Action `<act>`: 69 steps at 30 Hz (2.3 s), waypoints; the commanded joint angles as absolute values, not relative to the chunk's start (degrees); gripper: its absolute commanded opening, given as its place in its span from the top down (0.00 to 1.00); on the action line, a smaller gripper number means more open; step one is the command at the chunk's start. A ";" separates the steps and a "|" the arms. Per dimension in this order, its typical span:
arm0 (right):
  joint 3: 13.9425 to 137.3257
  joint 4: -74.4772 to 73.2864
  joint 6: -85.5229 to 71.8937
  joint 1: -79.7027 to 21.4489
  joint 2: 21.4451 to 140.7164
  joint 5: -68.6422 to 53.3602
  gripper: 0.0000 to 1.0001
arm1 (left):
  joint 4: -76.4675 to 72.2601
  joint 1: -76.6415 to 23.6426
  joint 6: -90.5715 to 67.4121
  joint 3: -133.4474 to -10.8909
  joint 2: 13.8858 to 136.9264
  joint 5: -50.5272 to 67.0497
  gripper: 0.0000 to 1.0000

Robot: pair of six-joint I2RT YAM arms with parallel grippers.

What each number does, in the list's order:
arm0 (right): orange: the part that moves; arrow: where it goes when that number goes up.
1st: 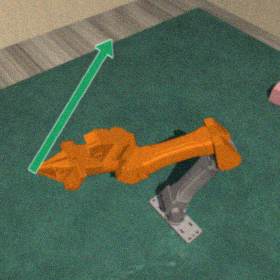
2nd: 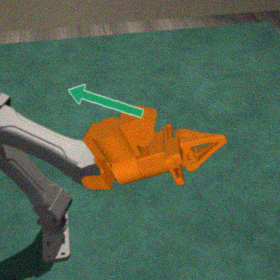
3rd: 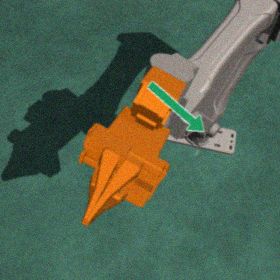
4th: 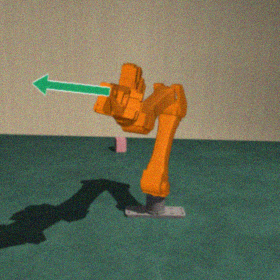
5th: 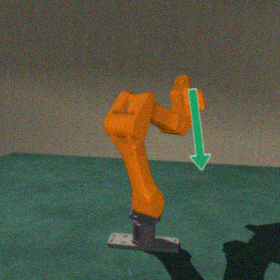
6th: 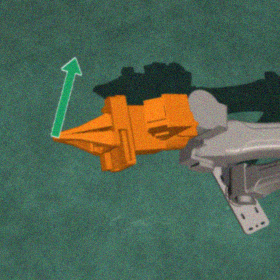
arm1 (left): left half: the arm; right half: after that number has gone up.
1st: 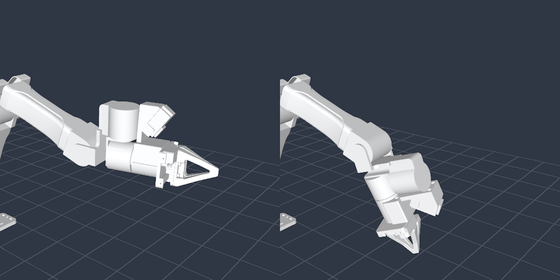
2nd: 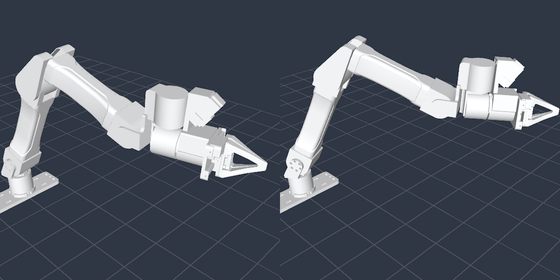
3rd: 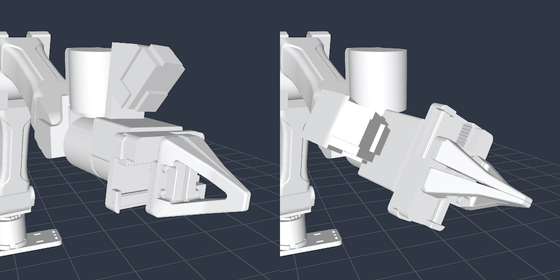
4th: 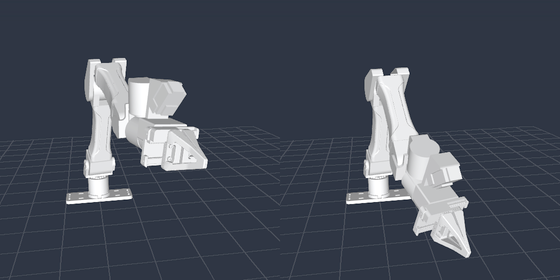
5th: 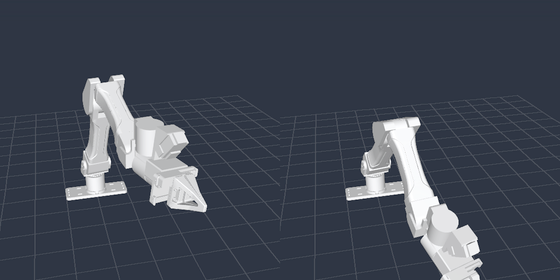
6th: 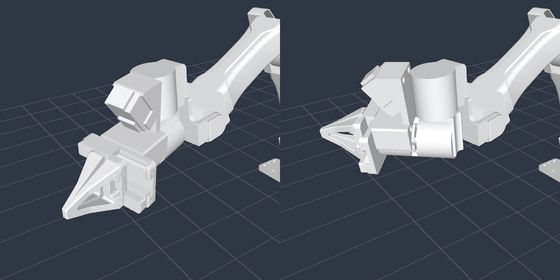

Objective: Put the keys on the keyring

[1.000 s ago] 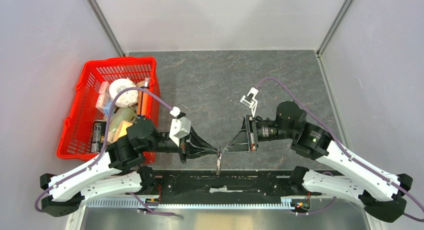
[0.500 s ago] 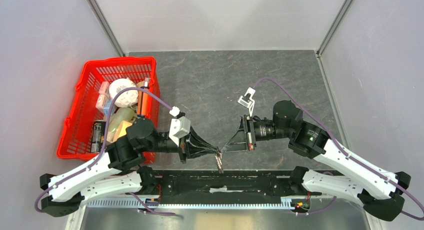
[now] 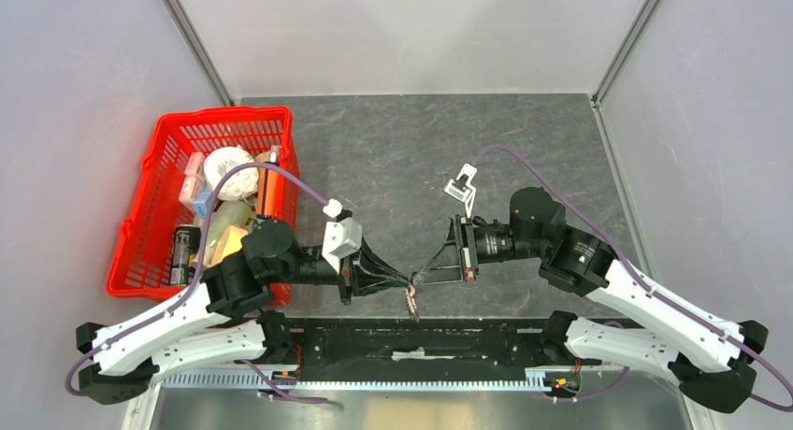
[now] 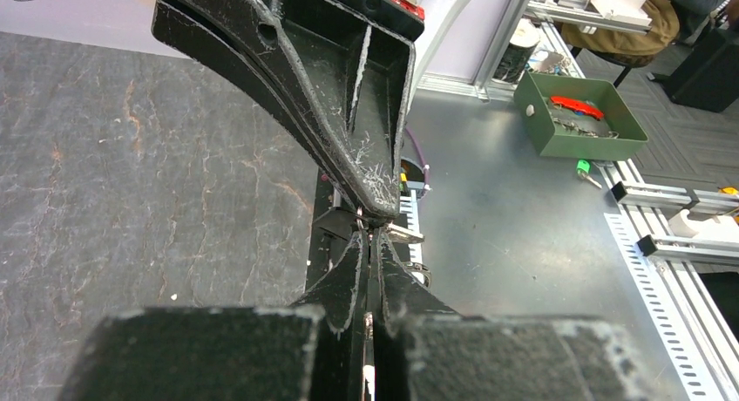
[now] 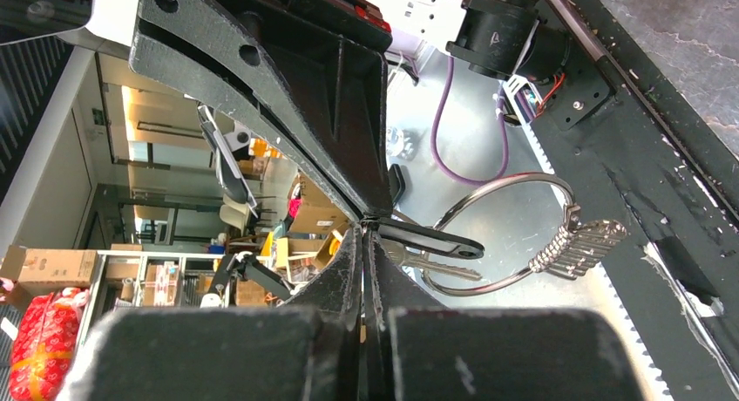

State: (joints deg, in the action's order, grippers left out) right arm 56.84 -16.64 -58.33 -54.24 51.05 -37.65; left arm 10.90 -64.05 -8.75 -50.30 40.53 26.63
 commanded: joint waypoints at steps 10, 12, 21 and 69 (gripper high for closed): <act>59.52 -11.09 -61.98 -54.43 51.14 -35.62 1.00 | 8.43 -64.20 -6.11 -51.94 41.54 26.81 0.98; 59.64 -11.06 -61.86 -54.40 51.05 -35.68 1.00 | 8.44 -64.19 -6.15 -51.89 41.44 26.56 0.98; 58.33 -12.15 -60.94 -54.41 49.95 -34.90 1.00 | 8.53 -64.18 -6.15 -51.94 40.46 25.85 0.98; 62.00 -49.66 -42.28 -54.36 38.00 7.49 0.09 | 12.72 -64.23 -6.30 -57.50 48.53 10.49 0.98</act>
